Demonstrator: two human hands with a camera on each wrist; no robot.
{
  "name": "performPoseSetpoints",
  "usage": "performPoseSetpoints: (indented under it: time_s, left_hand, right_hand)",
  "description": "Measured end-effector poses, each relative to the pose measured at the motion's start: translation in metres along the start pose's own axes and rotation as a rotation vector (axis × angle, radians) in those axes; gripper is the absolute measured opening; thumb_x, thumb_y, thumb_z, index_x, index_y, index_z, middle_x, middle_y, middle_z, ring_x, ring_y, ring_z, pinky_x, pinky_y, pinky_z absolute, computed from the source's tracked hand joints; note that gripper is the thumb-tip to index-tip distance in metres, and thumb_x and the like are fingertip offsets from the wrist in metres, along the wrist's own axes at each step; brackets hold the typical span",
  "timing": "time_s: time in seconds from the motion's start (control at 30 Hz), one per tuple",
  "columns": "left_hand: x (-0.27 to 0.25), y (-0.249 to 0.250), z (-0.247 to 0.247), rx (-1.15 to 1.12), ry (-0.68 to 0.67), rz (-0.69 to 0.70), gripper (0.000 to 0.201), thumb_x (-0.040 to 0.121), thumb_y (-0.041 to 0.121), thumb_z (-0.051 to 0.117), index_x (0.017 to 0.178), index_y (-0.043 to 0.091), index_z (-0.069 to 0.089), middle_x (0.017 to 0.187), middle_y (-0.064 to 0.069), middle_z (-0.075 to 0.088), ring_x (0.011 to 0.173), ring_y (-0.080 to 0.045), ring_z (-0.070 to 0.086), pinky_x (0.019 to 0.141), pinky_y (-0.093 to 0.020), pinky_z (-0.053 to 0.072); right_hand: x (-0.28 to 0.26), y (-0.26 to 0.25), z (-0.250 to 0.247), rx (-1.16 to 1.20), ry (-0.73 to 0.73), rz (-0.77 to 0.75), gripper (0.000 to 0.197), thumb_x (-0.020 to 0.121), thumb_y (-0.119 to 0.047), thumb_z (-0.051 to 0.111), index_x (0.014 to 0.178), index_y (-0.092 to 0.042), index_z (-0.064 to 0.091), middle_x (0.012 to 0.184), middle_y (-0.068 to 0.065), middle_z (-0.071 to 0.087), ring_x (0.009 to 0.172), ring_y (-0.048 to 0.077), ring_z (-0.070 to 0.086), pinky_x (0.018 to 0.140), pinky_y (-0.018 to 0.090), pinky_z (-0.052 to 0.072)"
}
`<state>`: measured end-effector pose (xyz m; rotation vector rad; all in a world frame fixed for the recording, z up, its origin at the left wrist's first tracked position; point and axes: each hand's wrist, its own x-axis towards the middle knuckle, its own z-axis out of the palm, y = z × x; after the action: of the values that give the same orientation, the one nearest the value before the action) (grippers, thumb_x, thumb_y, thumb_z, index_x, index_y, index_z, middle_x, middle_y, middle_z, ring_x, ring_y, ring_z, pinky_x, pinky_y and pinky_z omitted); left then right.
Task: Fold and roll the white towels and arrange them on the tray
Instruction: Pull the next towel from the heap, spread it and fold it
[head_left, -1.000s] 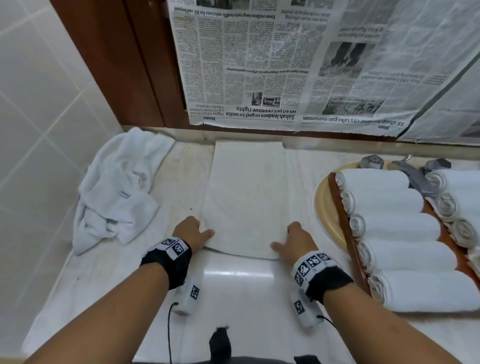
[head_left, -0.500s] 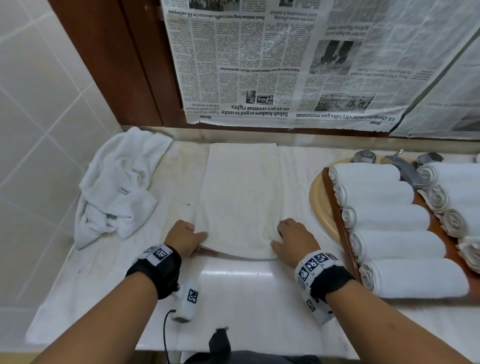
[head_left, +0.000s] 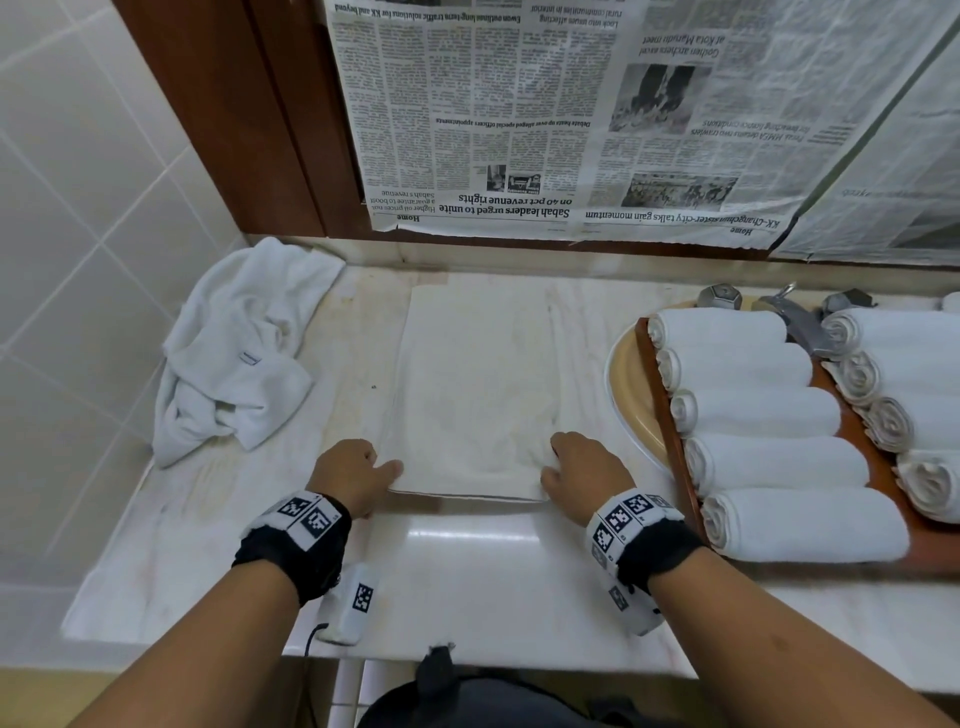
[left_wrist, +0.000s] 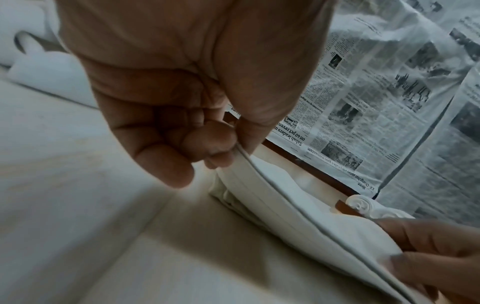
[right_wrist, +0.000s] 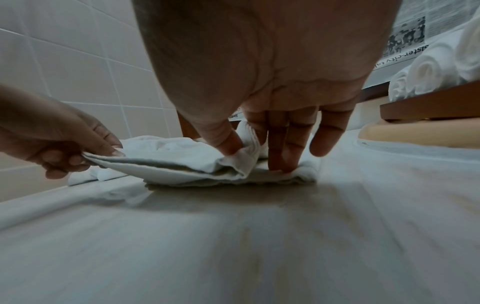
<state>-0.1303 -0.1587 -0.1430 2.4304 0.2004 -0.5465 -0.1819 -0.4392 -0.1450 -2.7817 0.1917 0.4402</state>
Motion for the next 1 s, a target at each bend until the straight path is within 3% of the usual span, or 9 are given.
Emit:
performPoseSetpoints:
  time_s: [0.17,0.33,0.47,0.6,0.7,0.77,0.87,0.93,1.0]
  left_hand:
    - [-0.015,-0.007,0.005,-0.308,-0.284,-0.076,0.031,0.086,0.023,0.071,0.067,0.011,0.05,0.061,-0.011,0.055,0.051,-0.021,0.052,0.05,-0.028,0.044]
    - [-0.023,-0.004,0.008,-0.785,-0.328,-0.031,0.028,0.093,0.021,0.066,0.111,0.0,0.067,0.11,-0.016,0.072,0.092,-0.023,0.07,0.072,-0.03,0.057]
    - [-0.023,0.003,0.02,-0.561,-0.327,0.06,0.04,0.09,0.042,0.062,0.115,0.011,0.068,0.114,-0.006,0.072,0.107,-0.025,0.067,0.101,-0.041,0.048]
    - [-0.025,0.0,0.028,-0.166,-0.276,0.109,0.03,0.101,0.031,0.047,0.113,0.011,0.066,0.115,-0.007,0.067,0.107,-0.024,0.061,0.101,-0.04,0.046]
    - [-0.035,-0.001,0.021,-0.088,-0.469,0.037,0.044,0.083,0.039,0.053,0.11,0.007,0.068,0.111,-0.01,0.069,0.103,-0.027,0.065,0.097,-0.04,0.05]
    - [-0.044,-0.007,0.019,-0.141,-0.583,-0.041,0.045,0.074,0.033,0.056,0.103,0.002,0.069,0.103,-0.013,0.071,0.094,-0.029,0.068,0.087,-0.037,0.054]
    - [-0.052,-0.006,0.011,-0.346,-0.732,-0.132,0.021,0.09,0.01,0.056,0.099,-0.006,0.065,0.089,-0.025,0.067,0.071,-0.031,0.068,0.065,-0.034,0.054]
    - [-0.039,0.018,-0.004,-0.444,-0.675,-0.086,0.016,0.096,0.008,0.052,0.098,-0.004,0.063,0.086,-0.024,0.065,0.061,-0.026,0.066,0.057,-0.031,0.052]
    - [-0.013,0.063,-0.03,-0.585,-0.432,0.022,0.015,0.098,0.008,0.052,0.101,-0.001,0.063,0.094,-0.021,0.066,0.068,-0.024,0.069,0.062,-0.033,0.056]
  right_hand:
    - [-0.012,0.004,-0.001,0.011,-0.13,0.013,0.017,0.091,-0.032,0.049,0.08,-0.022,0.041,0.083,-0.005,0.048,0.081,0.018,0.052,0.069,0.03,0.039]
    - [-0.016,0.009,-0.008,0.241,-0.011,0.041,0.025,0.092,-0.034,0.051,0.074,-0.024,0.037,0.077,-0.006,0.045,0.074,0.017,0.048,0.062,0.03,0.035]
    - [-0.021,0.012,0.005,0.214,-0.116,0.039,0.028,0.094,-0.029,0.051,0.072,-0.027,0.033,0.085,-0.003,0.046,0.082,0.018,0.045,0.068,0.028,0.033]
    - [-0.023,0.012,-0.003,0.22,-0.243,0.075,0.028,0.095,-0.027,0.05,0.07,-0.022,0.037,0.076,-0.005,0.043,0.081,0.019,0.047,0.069,0.029,0.033]
    - [-0.031,0.007,-0.015,0.126,-0.521,0.1,0.018,0.089,-0.027,0.055,0.077,-0.014,0.051,0.081,0.0,0.054,0.075,0.02,0.052,0.063,0.027,0.038]
    - [-0.037,0.008,-0.014,0.106,-0.652,0.136,0.019,0.082,-0.028,0.058,0.087,-0.009,0.058,0.084,0.007,0.061,0.071,0.024,0.057,0.066,0.029,0.045]
    - [-0.04,0.01,-0.019,0.238,-0.759,0.25,0.025,0.075,-0.027,0.06,0.09,-0.007,0.059,0.078,0.012,0.061,0.068,0.03,0.06,0.068,0.034,0.051]
    - [-0.029,0.001,-0.045,0.472,-0.625,0.341,0.019,0.089,-0.025,0.06,0.09,-0.006,0.058,0.075,0.012,0.06,0.064,0.027,0.061,0.063,0.028,0.052]
    - [0.002,-0.002,-0.087,0.655,-0.25,0.402,0.024,0.1,-0.021,0.053,0.106,0.002,0.058,0.087,0.017,0.06,0.078,0.03,0.062,0.073,0.032,0.05]
